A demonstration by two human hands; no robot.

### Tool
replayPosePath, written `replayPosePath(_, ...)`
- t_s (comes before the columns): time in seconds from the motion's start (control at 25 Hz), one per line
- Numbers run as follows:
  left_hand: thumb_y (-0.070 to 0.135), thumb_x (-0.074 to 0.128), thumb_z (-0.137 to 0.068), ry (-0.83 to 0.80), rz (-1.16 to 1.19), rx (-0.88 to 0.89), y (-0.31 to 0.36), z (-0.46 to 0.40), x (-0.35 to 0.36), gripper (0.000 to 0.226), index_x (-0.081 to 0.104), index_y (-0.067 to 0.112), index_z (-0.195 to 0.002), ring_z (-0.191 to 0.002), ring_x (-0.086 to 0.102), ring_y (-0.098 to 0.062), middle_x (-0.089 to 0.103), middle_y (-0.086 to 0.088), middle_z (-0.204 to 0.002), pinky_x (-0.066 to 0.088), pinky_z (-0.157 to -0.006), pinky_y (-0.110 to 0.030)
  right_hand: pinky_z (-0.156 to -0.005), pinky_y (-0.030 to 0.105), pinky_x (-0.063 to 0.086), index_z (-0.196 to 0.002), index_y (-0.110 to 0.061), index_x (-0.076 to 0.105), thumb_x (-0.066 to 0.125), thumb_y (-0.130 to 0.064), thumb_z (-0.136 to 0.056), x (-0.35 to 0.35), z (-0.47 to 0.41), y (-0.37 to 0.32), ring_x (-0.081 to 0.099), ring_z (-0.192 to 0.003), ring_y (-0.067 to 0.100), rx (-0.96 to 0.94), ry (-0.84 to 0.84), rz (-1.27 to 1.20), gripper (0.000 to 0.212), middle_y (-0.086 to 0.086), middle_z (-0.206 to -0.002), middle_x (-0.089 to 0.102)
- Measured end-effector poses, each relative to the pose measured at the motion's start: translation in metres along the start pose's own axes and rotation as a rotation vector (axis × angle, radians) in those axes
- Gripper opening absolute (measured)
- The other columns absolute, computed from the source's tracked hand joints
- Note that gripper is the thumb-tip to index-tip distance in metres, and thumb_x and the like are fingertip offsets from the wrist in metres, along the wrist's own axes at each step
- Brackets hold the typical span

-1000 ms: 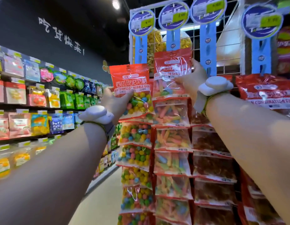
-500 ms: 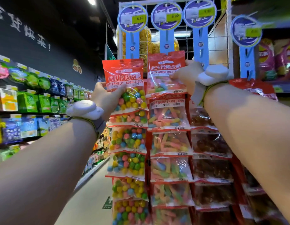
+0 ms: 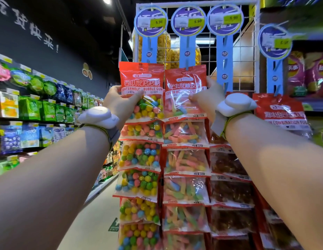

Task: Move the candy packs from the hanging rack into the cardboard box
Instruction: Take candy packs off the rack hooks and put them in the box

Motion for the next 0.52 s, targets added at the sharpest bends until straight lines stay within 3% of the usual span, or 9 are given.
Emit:
replayPosePath(0.08, 0.061, 0.072, -0.071, 0.006, -0.027, 0.030, 0.015, -0.005, 0.003, 0.049, 0.058, 0.028, -0.105, -0.083, 0.071, -0.016, 0.073, 0.004, -0.087, 0.058, -0.083, -0.040, -0.080, 0.029, 0.055, -0.124, -0.014, 0.049, 0.067, -0.003, -0.081, -0.004, 0.003, -0.001, 0.062, -0.087, 0.016, -0.046, 0.027, 0.019, 0.048, -0.002, -0.097, 0.062)
replayPosePath(0.16, 0.059, 0.072, -0.073, 0.020, -0.018, 0.051, 0.030, -0.012, 0.006, 0.058, 0.060, 0.024, -0.117, -0.086, 0.069, -0.016, 0.071, 0.006, -0.091, 0.057, -0.084, -0.037, -0.079, 0.027, 0.052, -0.122, -0.014, 0.045, 0.067, -0.005, -0.081, -0.009, 0.006, -0.001, 0.058, -0.080, 0.013, -0.049, 0.073, 0.013, 0.047, -0.007, -0.082, 0.054)
replayPosePath(0.28, 0.053, 0.070, -0.079, 0.057, -0.038, 0.065, 0.043, -0.024, 0.008, 0.072, 0.046, 0.020, -0.138, -0.079, 0.060, -0.008, 0.057, 0.015, -0.090, 0.054, -0.081, -0.029, -0.087, 0.037, 0.055, -0.130, -0.016, 0.040, 0.066, -0.007, -0.080, -0.006, 0.010, 0.005, 0.064, -0.088, 0.017, -0.034, 0.068, -0.011, 0.057, -0.005, -0.091, 0.058)
replayPosePath(0.4, 0.051, 0.070, -0.081, 0.043, -0.048, 0.074, 0.050, -0.037, 0.012, 0.055, 0.058, 0.022, -0.126, -0.071, 0.062, -0.003, 0.057, 0.018, -0.077, 0.057, -0.083, -0.031, -0.086, 0.039, 0.056, -0.134, -0.018, 0.041, 0.065, -0.008, -0.081, -0.005, 0.009, 0.009, 0.066, -0.089, 0.018, -0.036, 0.065, -0.029, 0.059, -0.008, -0.088, 0.059)
replayPosePath(0.52, 0.054, 0.071, -0.079, 0.036, -0.062, 0.072, 0.054, -0.053, 0.012, 0.036, 0.062, 0.027, -0.101, -0.075, 0.068, -0.009, 0.065, 0.015, -0.077, 0.059, -0.083, -0.035, -0.085, 0.039, 0.056, -0.134, -0.018, 0.042, 0.065, -0.008, -0.082, -0.007, 0.009, 0.009, 0.065, -0.086, 0.017, -0.038, 0.063, -0.030, 0.058, -0.011, -0.082, 0.056)
Point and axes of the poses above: each hand's wrist, its own z-axis away from the middle knuckle, its own x-axis out of the palm, y = z × x, the point moved 9 cm from there along -z, towards the middle knuckle
